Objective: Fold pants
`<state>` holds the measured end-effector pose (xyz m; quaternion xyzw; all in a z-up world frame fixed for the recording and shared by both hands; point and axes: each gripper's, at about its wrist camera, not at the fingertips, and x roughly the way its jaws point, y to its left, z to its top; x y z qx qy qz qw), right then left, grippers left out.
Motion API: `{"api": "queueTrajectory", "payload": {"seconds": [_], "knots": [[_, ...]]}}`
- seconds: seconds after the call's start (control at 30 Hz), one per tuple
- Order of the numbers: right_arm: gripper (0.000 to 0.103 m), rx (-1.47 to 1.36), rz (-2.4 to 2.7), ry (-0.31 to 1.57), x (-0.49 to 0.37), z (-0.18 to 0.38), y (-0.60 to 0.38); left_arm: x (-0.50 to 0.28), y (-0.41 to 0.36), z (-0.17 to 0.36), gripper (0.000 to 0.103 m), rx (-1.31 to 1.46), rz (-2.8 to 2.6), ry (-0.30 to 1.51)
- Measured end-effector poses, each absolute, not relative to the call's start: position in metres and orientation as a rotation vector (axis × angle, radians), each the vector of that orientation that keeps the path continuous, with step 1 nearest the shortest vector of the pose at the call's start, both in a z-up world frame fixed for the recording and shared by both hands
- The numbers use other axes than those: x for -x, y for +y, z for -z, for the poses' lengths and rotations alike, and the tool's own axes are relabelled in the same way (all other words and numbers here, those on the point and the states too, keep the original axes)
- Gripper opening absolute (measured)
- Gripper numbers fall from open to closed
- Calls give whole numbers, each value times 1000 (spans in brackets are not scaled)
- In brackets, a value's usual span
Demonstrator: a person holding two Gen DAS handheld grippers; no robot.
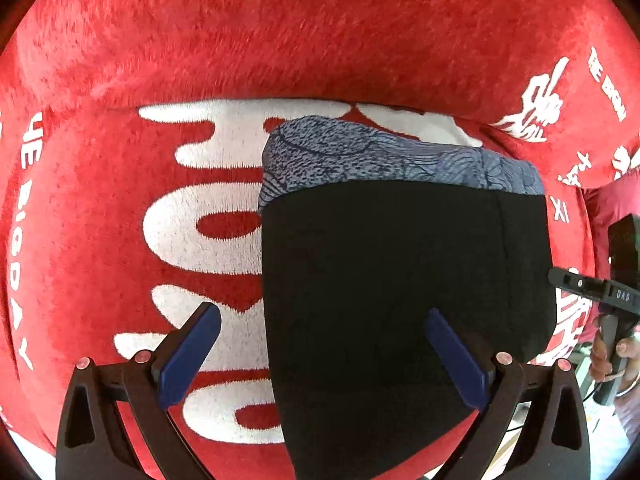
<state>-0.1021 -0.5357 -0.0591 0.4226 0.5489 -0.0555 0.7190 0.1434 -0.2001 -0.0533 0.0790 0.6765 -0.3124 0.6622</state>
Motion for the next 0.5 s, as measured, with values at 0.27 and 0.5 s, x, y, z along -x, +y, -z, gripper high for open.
{"api": "queueTrajectory", "payload": {"seconds": [0.27, 0.5], "knots": [[73, -1063, -7, 1216, 95, 87, -537, -138, -211, 71, 103, -122, 738, 1580], [75, -1154, -134, 1179, 86, 110, -550, -145, -219, 87, 103, -59, 809, 1591]]}}
